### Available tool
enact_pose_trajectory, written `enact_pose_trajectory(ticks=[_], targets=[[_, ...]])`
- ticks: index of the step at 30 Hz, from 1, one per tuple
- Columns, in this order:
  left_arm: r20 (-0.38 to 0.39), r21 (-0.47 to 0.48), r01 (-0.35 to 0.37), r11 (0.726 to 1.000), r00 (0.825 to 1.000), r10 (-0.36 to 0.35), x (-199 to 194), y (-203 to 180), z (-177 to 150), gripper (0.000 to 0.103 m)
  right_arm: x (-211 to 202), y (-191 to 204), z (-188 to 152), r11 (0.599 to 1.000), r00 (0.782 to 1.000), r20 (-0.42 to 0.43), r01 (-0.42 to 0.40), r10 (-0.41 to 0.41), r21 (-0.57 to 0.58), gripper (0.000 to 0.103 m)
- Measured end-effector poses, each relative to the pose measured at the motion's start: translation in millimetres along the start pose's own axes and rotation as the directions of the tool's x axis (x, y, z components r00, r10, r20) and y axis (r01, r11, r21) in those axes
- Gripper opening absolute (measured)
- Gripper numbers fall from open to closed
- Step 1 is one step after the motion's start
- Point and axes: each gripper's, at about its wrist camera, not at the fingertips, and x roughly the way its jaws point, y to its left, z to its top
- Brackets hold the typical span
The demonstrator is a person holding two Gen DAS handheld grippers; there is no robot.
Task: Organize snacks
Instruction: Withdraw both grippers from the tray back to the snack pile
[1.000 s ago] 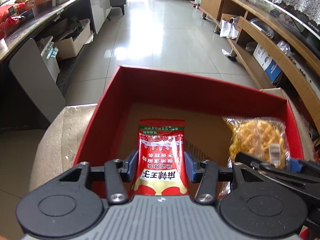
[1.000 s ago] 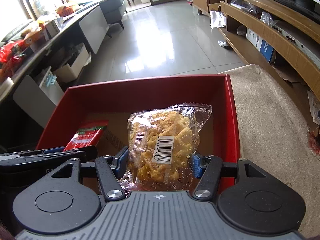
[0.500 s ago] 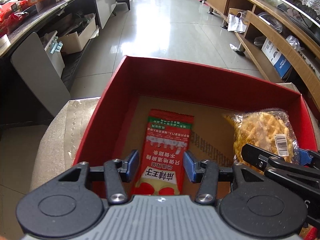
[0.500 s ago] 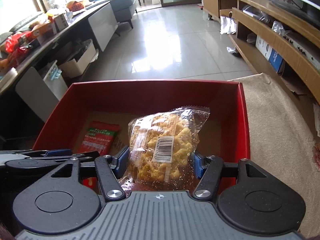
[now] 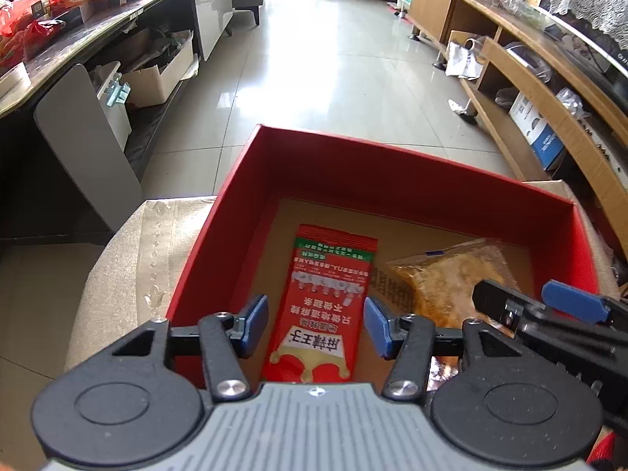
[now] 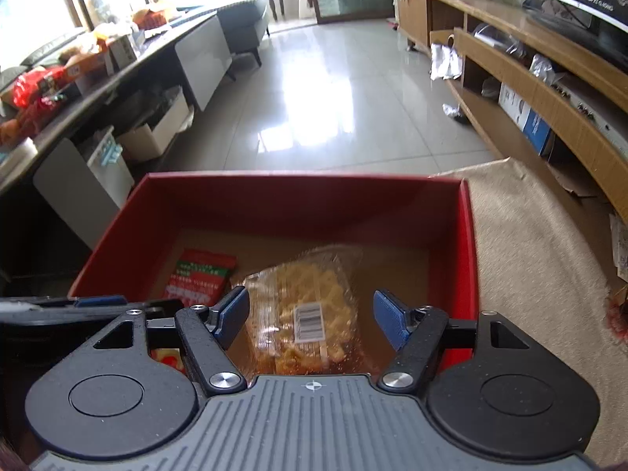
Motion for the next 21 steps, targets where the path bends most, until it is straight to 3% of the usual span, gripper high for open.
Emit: enact_pose_trajectory(ticks=[15, 21], targets=[[0.033, -0.065, 0.041, 0.997, 0.999, -0.038, -58, 30, -40, 0.066, -58, 22, -10, 0.997, 0.999, 0.048, 0.02, -0.017, -0.073, 0.079], [0.024, -0.103, 0.073, 0.992, 0.997, -0.071, -76, 43, -65, 0.066, -77, 25, -22, 0.995, 0.999, 0.049, 0.019, -0.015, -0.093, 0.079]])
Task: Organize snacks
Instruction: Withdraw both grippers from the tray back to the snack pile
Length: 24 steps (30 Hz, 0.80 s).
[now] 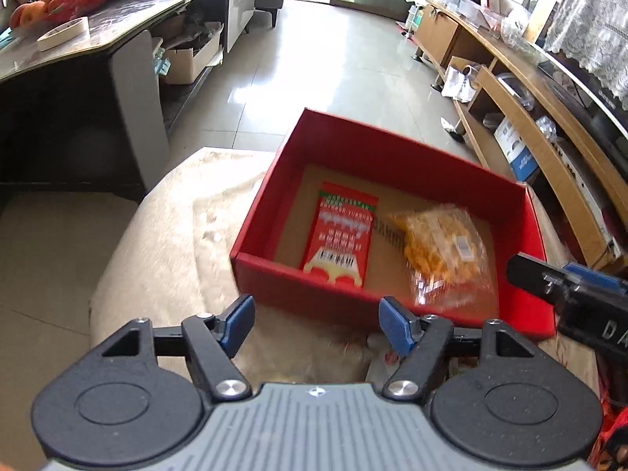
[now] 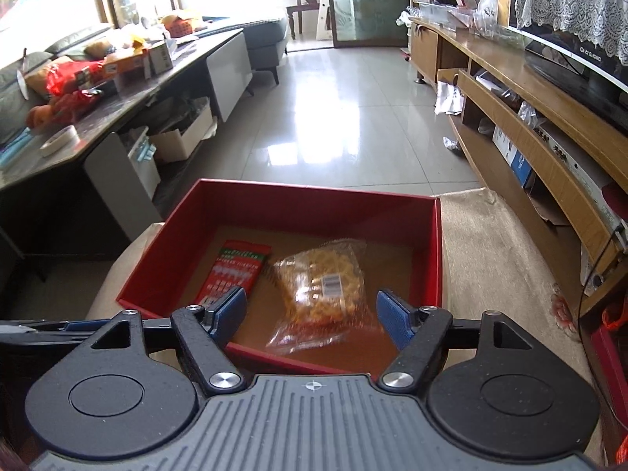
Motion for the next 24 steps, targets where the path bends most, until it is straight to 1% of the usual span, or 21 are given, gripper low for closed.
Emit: enact_pose_trajectory(ticks=[3, 5, 8, 14, 15, 16, 18, 20, 22, 24], targets=[[-0.036, 0.023, 0.02, 1.0, 0.999, -0.019, 1, 2, -12, 0.066, -7, 1, -8, 1.0, 1.0, -0.01, -0.007, 0.007, -0.003, 0.08], [-0.072, 0.068, 0.034, 0.997, 0.997, -0.03, 7, 0, -21, 0.067, -10, 2, -13, 1.0, 1.0, -0.022, -0.008, 0.008, -0.009, 0.081], [-0.132, 0.124, 0.08, 0.989, 0.989, -0.063, 21, -1, -30, 0.069, -13, 0, -23, 1.0, 0.999, -0.046, -0.021, 0.021, -0.003, 0.081], [-0.171, 0.178, 0.131, 0.975, 0.98, -0.101, 27, 2, -32, 0.073, -13, -2, -38, 0.999, 0.995, -0.094, -0.033, 0.032, -0.011, 0.082], [-0.174, 0.194, 0.14, 0.971, 0.979, -0.106, 27, 1, -32, 0.075, -12, -4, -38, 0.999, 0.994, -0.104, -0.039, 0.038, -0.008, 0.082], [-0.179, 0.221, 0.145, 0.964, 0.978, -0.106, 28, -1, -33, 0.077, -10, -5, -38, 0.999, 0.993, -0.113, -0.045, 0.044, -0.003, 0.083], [-0.183, 0.295, 0.137, 0.945, 0.979, -0.085, 32, -6, -36, 0.078, -8, -7, -40, 0.999, 0.991, -0.127, -0.049, 0.049, 0.004, 0.083], [-0.191, 0.368, 0.121, 0.922, 0.98, -0.052, 38, -9, -42, 0.078, -2, -8, -42, 0.999, 0.988, -0.149, -0.051, 0.051, 0.0, 0.085], [-0.217, 0.426, 0.123, 0.896, 0.976, -0.031, 45, -14, -51, 0.08, 3, -11, -46, 0.999, 0.985, -0.17, -0.046, 0.044, -0.006, 0.085], [-0.213, 0.478, 0.119, 0.87, 0.977, -0.017, 48, -20, -59, 0.081, 11, -13, -49, 0.999, 0.981, -0.192, -0.036, 0.034, -0.009, 0.085]])
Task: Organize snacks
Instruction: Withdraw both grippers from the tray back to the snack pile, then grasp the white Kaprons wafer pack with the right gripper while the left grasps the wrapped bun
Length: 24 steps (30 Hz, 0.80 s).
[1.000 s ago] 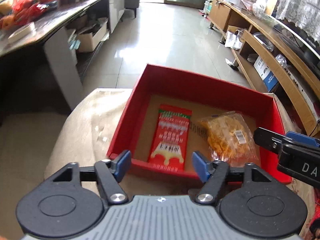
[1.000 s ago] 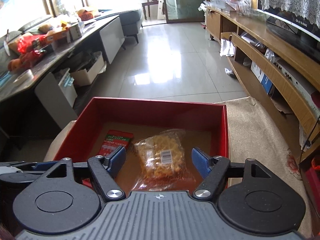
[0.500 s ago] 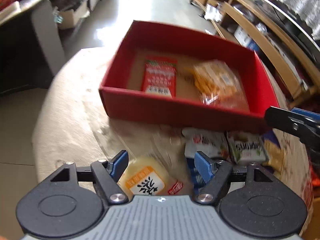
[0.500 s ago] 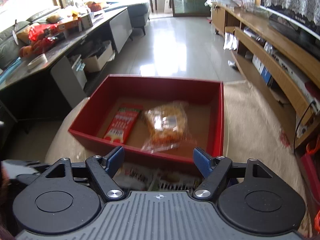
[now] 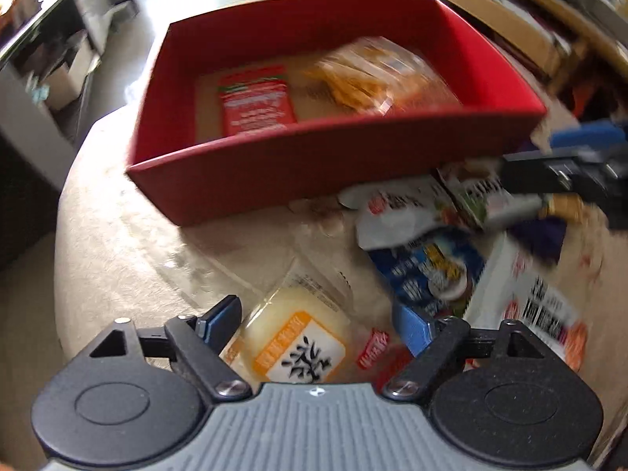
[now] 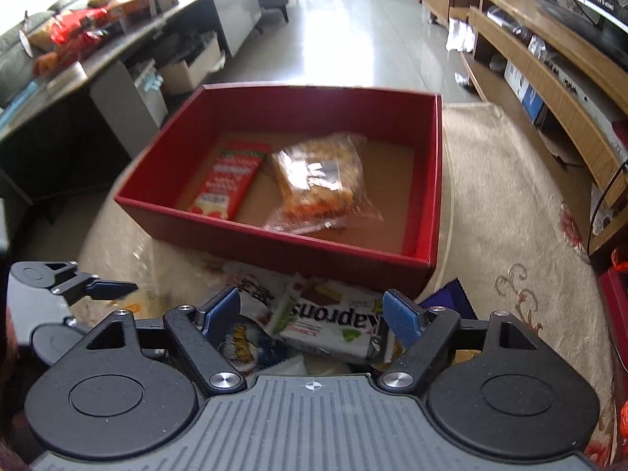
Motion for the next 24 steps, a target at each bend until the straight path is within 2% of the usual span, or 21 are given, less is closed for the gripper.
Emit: enact_pose_trajectory(ticks=[2, 5, 7, 9, 12, 16, 21, 24], targets=[[0.003, 0.031, -0.027, 0.999, 1.0, 0.027, 3, -7, -2, 0.08, 7, -3, 0, 1.0, 1.0, -0.02, 0.0, 0.0, 0.005, 0.085], [-0.016, 0.021, -0.048, 0.999, 0.999, 0.048, 6, -11, -5, 0.076, 16, -8, 2, 1.0, 0.999, -0.039, 0.013, -0.013, 0.019, 0.085], [-0.018, 0.005, -0.035, 0.999, 0.999, 0.035, 4, -13, -6, 0.062, 23, -10, 2, 0.999, 0.998, -0.055, 0.022, -0.02, 0.024, 0.085], [-0.027, -0.015, -0.017, 1.0, 0.999, 0.017, 1, -12, -8, 0.055, 28, -11, 3, 0.999, 0.997, -0.07, 0.023, -0.021, 0.026, 0.085], [-0.042, -0.041, 0.014, 0.999, 0.999, -0.016, -2, -10, -12, 0.052, 35, -12, 4, 0.999, 0.996, -0.088, 0.021, -0.019, 0.028, 0.085], [-0.037, -0.038, 0.016, 0.999, 0.999, -0.017, -7, -10, -18, 0.044, 44, -14, 4, 0.999, 0.994, -0.107, -0.006, 0.01, 0.043, 0.085], [-0.048, -0.04, 0.019, 0.999, 0.999, -0.021, -5, -12, -17, 0.045, 50, -6, 3, 1.0, 0.993, -0.117, 0.007, -0.006, 0.007, 0.09], [-0.05, -0.027, 0.013, 1.0, 0.999, -0.015, -5, -15, -17, 0.048, 52, 1, 1, 0.998, 0.992, -0.117, 0.046, -0.052, -0.048, 0.086]])
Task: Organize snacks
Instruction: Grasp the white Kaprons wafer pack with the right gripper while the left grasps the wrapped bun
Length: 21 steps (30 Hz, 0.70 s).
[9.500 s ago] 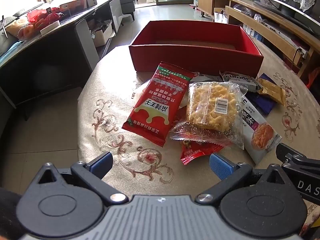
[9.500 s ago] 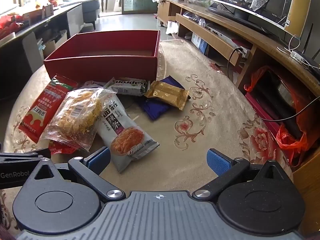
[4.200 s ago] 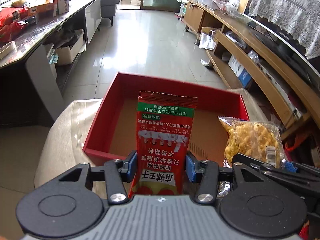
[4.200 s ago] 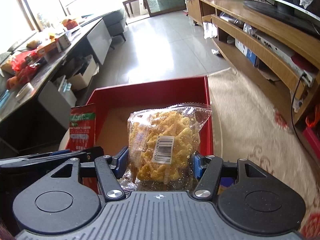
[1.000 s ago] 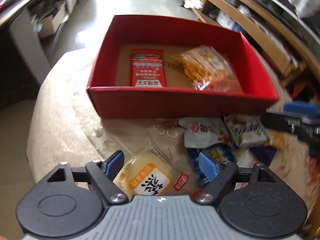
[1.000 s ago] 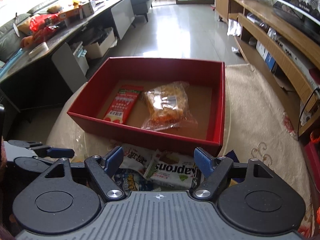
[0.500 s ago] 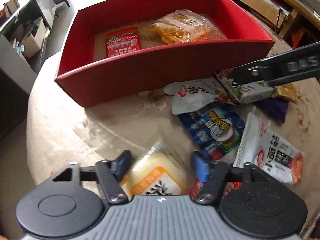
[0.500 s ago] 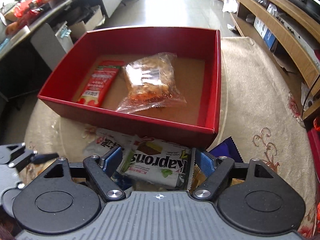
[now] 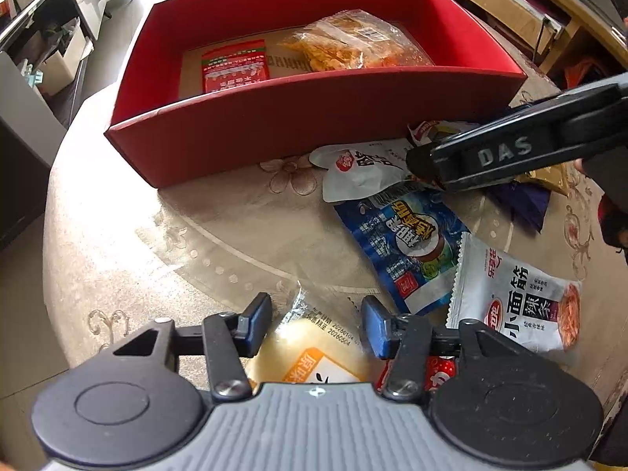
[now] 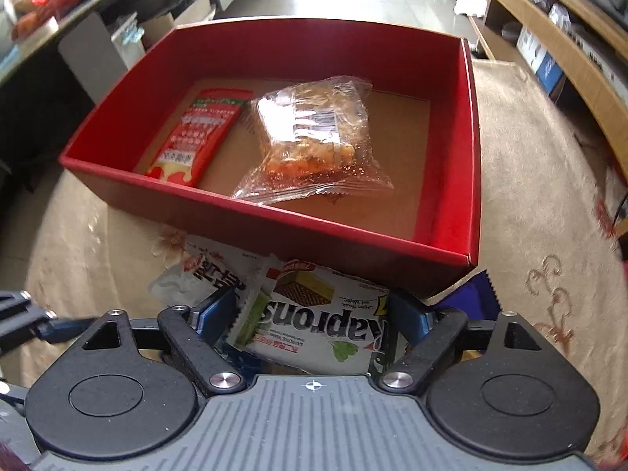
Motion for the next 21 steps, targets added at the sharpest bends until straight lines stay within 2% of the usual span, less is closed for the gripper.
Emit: enact_pose_trajectory(ticks=[1, 2, 3, 5, 9, 16, 21], targets=[[-0.002, 0.004, -0.002, 1.0, 1.0, 0.002, 1, -1, 1, 0.05, 0, 1, -1, 1.0, 1.0, 0.001, 0.011, -0.011, -0.006, 0.083], [-0.004, 0.008, -0.005, 1.0, 1.0, 0.005, 2, -2, 2, 0.05, -2, 2, -1, 1.0, 1.0, 0.002, 0.026, -0.026, -0.009, 0.076], [-0.006, 0.011, -0.012, 1.0, 1.0, 0.012, 2, -3, 2, 0.05, -4, 2, -1, 0.999, 0.999, 0.002, 0.033, -0.033, -0.013, 0.075], [-0.008, 0.008, -0.02, 1.0, 1.0, 0.02, 2, -5, 3, 0.05, -11, -1, -4, 1.0, 1.0, -0.003, -0.003, 0.003, 0.008, 0.07], [-0.014, -0.025, -0.007, 1.0, 1.0, 0.007, -2, -3, 2, 0.05, -27, 3, -16, 1.0, 1.0, 0.002, -0.003, 0.003, 0.025, 0.069], [0.026, -0.066, 0.006, 0.998, 1.0, -0.004, -19, 3, -11, 0.05, -62, 6, -55, 0.996, 0.999, 0.031, -0.038, 0.036, 0.076, 0.069], [0.017, -0.04, -0.015, 0.999, 1.0, 0.015, -13, -3, -15, 0.055, -72, 12, -75, 0.994, 0.998, 0.029, -0.057, 0.054, 0.091, 0.069]])
